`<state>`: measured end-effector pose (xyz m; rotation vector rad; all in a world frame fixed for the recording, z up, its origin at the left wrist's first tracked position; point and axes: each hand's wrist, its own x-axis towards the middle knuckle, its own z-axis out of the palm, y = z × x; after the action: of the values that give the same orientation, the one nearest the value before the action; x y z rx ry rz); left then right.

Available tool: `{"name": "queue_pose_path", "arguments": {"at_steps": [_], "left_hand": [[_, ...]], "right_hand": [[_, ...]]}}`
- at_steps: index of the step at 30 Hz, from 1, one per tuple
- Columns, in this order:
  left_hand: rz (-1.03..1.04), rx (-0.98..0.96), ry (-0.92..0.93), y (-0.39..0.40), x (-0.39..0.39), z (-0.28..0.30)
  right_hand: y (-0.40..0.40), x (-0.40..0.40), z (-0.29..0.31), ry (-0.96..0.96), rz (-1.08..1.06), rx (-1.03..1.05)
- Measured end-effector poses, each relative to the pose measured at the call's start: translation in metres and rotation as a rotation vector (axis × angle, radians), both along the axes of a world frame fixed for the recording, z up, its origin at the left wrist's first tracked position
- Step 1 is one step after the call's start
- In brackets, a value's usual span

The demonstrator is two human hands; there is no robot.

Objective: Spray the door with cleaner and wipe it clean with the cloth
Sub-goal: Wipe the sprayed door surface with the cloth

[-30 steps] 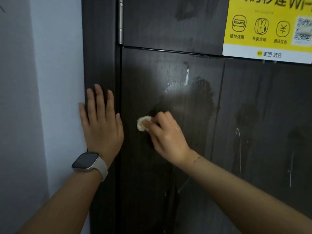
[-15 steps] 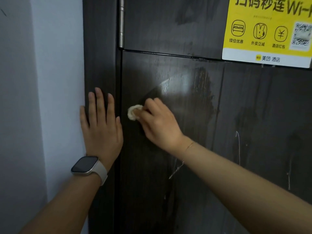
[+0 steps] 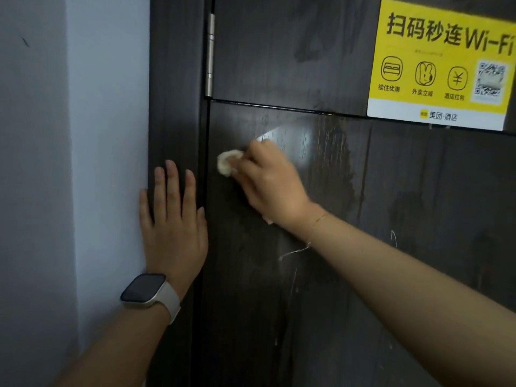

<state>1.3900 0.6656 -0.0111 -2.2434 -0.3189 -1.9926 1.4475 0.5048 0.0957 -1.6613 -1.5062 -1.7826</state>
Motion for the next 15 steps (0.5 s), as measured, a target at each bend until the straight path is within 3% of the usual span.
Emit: {"name": "queue_pose_path", "arguments": {"at_steps": [5, 7, 12, 13, 15], "left_hand": [[0.011, 0.008, -0.007, 0.001, 0.001, -0.001], [0.019, 0.006, -0.003, 0.0, 0.002, -0.001], [-0.017, 0.027, 0.009, 0.006, -0.003, -0.001], [-0.034, 0.043, 0.019, 0.009, -0.005, -0.001], [-0.053, 0.078, 0.04, 0.015, -0.008, -0.001]], "right_hand": [[-0.056, 0.026, 0.05, 0.225, -0.054, 0.527], [-0.037, 0.021, 0.042, 0.266, -0.018, 0.614], [0.019, -0.005, 0.0, 0.032, 0.01, 0.083], [0.012, -0.001, 0.007, 0.022, 0.002, 0.078], [-0.006, 0.012, 0.031, 0.062, -0.006, 0.264]]}}
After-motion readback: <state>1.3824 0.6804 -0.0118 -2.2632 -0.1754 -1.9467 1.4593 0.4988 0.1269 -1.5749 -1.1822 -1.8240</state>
